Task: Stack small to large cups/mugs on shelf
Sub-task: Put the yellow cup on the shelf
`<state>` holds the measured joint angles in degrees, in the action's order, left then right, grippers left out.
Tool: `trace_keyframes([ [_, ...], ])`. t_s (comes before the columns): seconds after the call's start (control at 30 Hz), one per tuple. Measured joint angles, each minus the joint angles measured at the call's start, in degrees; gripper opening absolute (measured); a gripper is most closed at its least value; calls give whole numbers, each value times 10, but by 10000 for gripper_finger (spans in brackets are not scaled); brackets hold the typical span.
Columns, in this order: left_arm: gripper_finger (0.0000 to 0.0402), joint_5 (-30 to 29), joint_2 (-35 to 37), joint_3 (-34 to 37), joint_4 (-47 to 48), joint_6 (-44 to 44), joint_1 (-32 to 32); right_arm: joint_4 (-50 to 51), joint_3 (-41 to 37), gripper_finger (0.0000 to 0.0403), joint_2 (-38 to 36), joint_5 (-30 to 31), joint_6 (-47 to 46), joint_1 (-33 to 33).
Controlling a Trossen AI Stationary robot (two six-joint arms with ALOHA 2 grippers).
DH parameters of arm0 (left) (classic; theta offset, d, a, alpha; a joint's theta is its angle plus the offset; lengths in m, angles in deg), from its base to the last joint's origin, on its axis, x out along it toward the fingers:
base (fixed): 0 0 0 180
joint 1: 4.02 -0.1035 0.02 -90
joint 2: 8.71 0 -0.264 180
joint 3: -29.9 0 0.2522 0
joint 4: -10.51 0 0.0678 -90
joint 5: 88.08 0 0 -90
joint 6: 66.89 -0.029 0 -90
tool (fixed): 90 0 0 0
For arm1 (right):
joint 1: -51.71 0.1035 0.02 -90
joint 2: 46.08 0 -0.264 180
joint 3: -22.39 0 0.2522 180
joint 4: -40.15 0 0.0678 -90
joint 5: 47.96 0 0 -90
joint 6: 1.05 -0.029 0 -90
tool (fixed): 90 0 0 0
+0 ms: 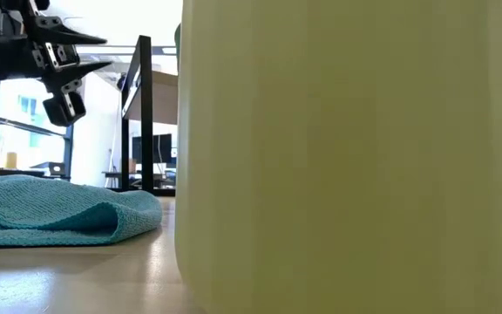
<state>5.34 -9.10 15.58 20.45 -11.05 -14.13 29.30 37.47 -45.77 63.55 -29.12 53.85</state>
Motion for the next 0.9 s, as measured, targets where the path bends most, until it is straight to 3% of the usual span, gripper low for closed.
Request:
trace_keyframes([
  [0.1, 106, 0, 0, 0, 28, -18, 0, 4, 0, 197, 0, -6, -41, 0],
  [0.3, 106, -1, 0, 0, 0, 46, 0, 7, 0, 197, 0, 24, -102, 0],
  [0.43, 106, -44, 0, 0, 10, 45, 0, 25, 0, 197, 0, 19, -110, 0],
  [0.67, 106, -43, 0, 0, 5, 83, 0, 44, 0, 197, 0, 19, -126, 0],
  [0.9, 106, 35, 0, 0, -29, 112, 0, 53, 0, 197, 0, 20, -125, 0],
])
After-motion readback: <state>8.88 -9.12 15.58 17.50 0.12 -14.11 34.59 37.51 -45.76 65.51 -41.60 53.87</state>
